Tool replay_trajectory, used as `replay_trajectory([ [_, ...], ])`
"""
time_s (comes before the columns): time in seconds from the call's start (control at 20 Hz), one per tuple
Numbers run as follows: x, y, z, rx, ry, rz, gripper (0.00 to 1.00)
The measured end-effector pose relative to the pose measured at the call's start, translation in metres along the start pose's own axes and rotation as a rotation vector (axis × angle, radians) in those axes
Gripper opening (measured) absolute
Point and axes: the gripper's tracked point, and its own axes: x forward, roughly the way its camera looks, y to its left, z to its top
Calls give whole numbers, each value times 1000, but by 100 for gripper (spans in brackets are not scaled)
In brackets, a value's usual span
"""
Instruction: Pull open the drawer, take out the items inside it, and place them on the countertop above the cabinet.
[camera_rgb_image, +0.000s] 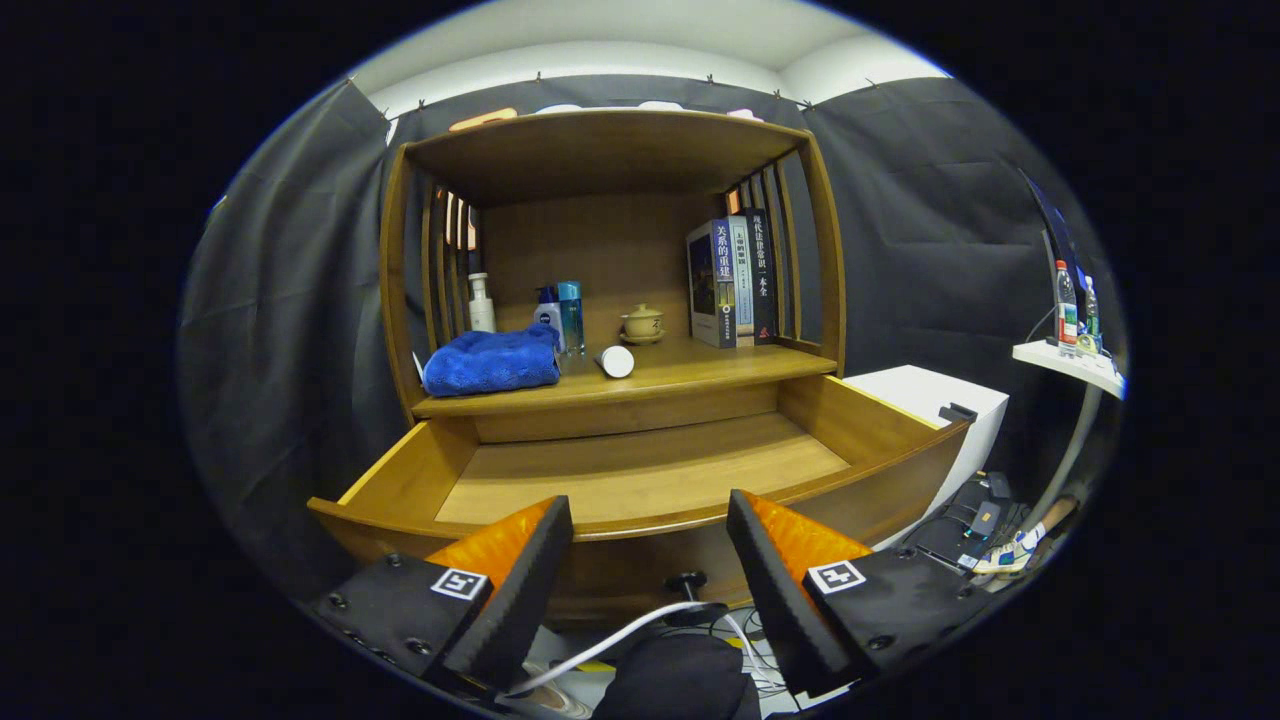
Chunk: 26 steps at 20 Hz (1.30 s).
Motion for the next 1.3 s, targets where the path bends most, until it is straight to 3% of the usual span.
replay_trajectory([
  [0.3,-1,-5,-37,21,84,-12,100],
  [0.6,8,9,-34,16,90,18,99],
  [0.85,19,5,-28,-20,75,-5,99],
  [1.3,80,21,-10,-41,79,32,97],
])
